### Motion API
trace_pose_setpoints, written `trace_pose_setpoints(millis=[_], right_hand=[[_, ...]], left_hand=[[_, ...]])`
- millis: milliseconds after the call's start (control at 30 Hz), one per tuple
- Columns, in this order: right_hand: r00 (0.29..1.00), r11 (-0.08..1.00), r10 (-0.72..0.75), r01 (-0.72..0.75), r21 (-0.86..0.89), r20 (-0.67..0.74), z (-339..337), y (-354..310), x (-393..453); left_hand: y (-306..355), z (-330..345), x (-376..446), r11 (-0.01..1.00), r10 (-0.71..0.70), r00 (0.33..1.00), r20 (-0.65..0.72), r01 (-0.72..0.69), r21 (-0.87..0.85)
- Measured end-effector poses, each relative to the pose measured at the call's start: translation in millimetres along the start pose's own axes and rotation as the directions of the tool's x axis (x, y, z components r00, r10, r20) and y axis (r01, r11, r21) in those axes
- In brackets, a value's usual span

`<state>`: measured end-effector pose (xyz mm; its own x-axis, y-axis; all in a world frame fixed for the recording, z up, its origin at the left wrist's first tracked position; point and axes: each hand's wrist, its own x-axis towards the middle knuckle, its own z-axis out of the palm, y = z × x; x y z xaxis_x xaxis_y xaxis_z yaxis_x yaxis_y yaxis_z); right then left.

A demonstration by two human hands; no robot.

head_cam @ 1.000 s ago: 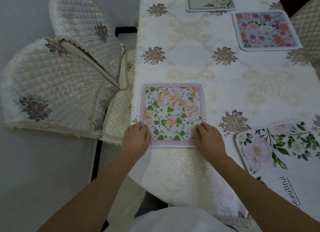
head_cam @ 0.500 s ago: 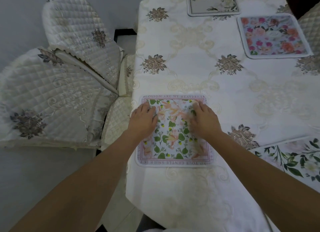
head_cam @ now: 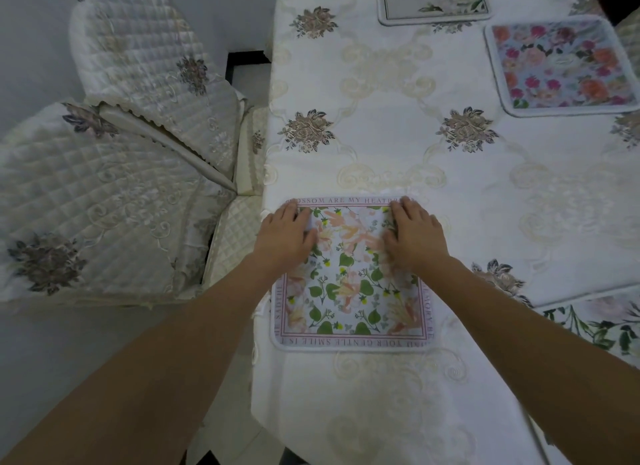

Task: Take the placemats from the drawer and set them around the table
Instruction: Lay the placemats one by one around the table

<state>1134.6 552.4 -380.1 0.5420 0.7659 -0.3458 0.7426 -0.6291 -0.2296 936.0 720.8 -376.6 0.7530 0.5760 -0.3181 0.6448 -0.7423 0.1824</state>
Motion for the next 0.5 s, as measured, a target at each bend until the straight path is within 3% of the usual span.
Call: trace_pose_setpoints(millis=[167,500], right_hand=[[0.999,0.999,-0.027,0.028,-0.036,0.028,0,3,-19],[0.993,0.991,-0.105,0.109,0.084,-0.048,61,24,-156]], left_hand=[[1,5,-20,1.0,-0.02,1.0,-0.022,0.02,-0.009],[24,68,-155,0.994,-0.083,0.991,-0.1,0.075,-0.081]])
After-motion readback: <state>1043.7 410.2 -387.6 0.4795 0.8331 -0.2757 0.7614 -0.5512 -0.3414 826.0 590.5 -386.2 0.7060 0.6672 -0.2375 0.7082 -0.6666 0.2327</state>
